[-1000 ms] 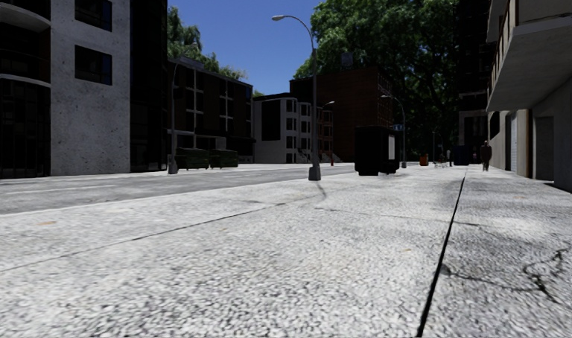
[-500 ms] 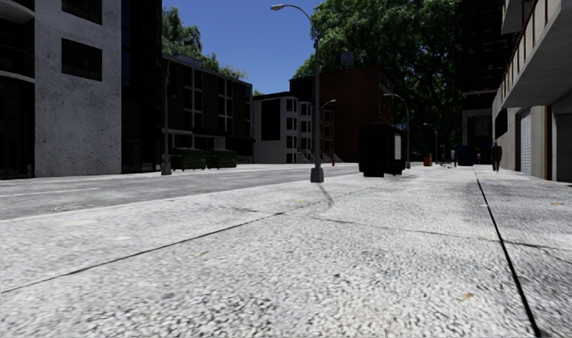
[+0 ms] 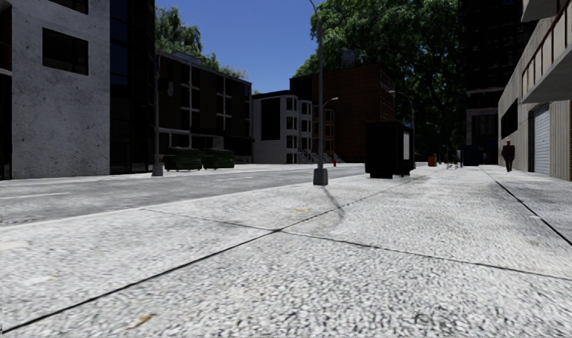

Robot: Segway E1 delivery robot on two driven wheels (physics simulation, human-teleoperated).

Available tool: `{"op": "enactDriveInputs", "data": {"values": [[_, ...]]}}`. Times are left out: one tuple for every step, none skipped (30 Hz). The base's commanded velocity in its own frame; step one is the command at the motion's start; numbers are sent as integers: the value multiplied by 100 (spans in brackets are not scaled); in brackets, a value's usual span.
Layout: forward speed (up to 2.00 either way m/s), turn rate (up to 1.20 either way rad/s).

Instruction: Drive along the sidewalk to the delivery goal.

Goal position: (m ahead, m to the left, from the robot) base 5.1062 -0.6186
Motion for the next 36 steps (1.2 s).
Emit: {"op": "enactDriveInputs", "data": {"values": [[200, 0], [200, 0], [200, 0], [200, 0], [200, 0], [200, 0], [200, 0], [200, 0], [200, 0], [200, 0], [200, 0], [200, 0], [200, 0], [200, 0], [200, 0], [200, 0], [200, 0], [200, 0], [200, 0], [200, 0], [200, 0], [200, 0], [200, 0], [200, 0], [200, 0], [200, 0], [200, 0], [200, 0], [200, 0], [200, 0], [200, 0], [200, 0], [200, 0], [200, 0], [200, 0], [200, 0]]}}
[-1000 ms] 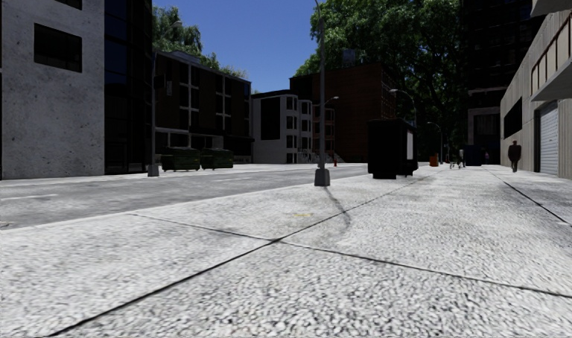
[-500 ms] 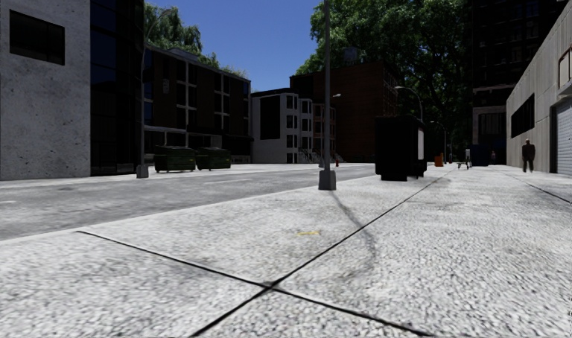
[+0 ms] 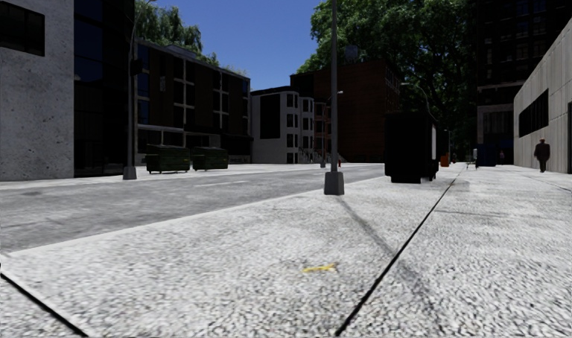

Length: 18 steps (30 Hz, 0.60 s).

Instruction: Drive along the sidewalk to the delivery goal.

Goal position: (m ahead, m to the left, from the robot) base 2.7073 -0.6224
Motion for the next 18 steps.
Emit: {"op": "enactDriveInputs", "data": {"values": [[200, 0], [200, 0], [200, 0], [200, 0], [200, 0], [200, 0], [200, 0], [200, 0], [200, 0], [200, 0], [200, 0], [200, 0], [200, 0], [200, 0], [200, 0], [200, 0], [200, 0], [200, 0]]}}
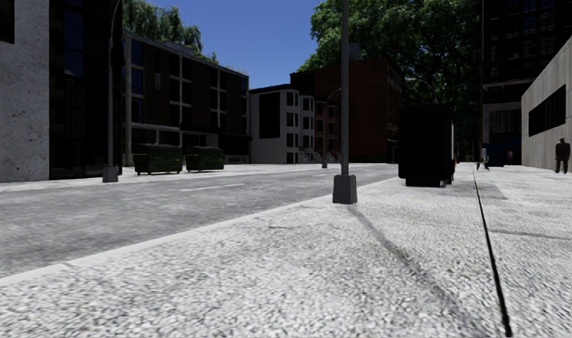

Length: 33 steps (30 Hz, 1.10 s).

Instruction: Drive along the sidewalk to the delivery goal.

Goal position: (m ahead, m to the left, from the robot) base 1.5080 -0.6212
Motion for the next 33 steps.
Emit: {"op": "enactDriveInputs", "data": {"values": [[200, 0], [200, 0], [200, 0], [200, 0], [200, -1], [190, -14], [172, -20], [166, -22], [161, -23], [158, -23], [158, -23], [149, -23], [138, -24], [133, -26], [131, -34], [129, -36], [129, -36], [128, -37], [127, -37], [126, -37], [124, -37], [120, -37], [120, -37], [117, -37], [114, -37], [112, -37], [110, -37], [109, -37], [109, -37], [108, -37], [108, -37], [107, -37], [33, 0]]}}
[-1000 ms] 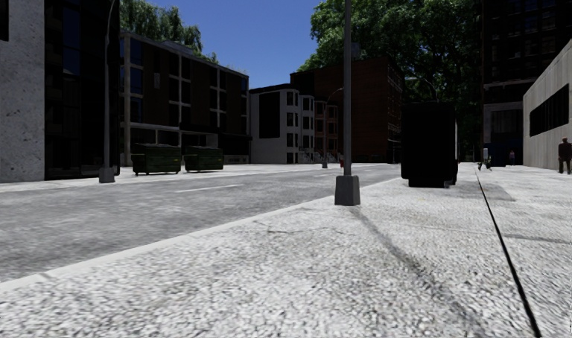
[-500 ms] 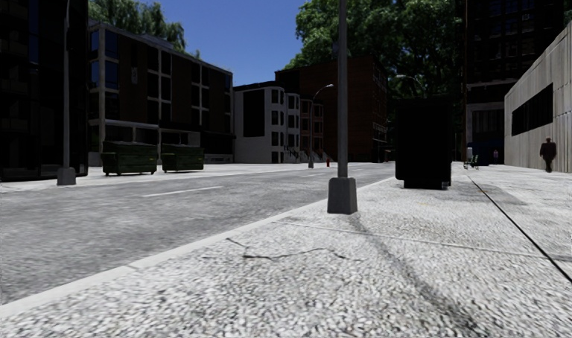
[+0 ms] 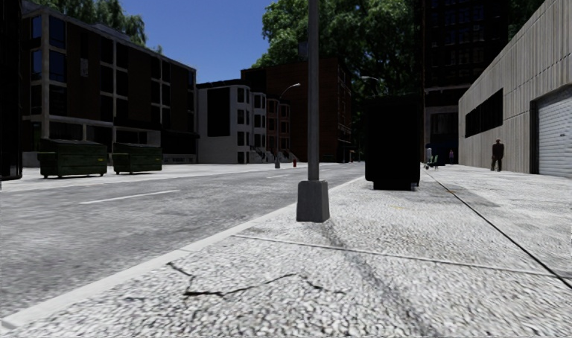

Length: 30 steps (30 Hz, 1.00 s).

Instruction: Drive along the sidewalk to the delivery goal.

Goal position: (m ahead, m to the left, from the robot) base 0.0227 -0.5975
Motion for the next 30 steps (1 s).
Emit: {"op": "enactDriveInputs", "data": {"values": [[0, 0], [0, 0], [0, 0], [0, 0], [0, 0], [0, 0], [0, 0], [0, 0], [0, 0], [0, 0], [0, 0], [0, 0], [0, 0], [0, 0], [0, 0], [0, 0], [0, 0], [0, 0], [0, 0], [0, 0], [0, 0], [0, 0], [0, 0], [0, 0], [0, 0], [0, 0], [0, 0], [0, 0], [0, 0], [0, 0]]}}
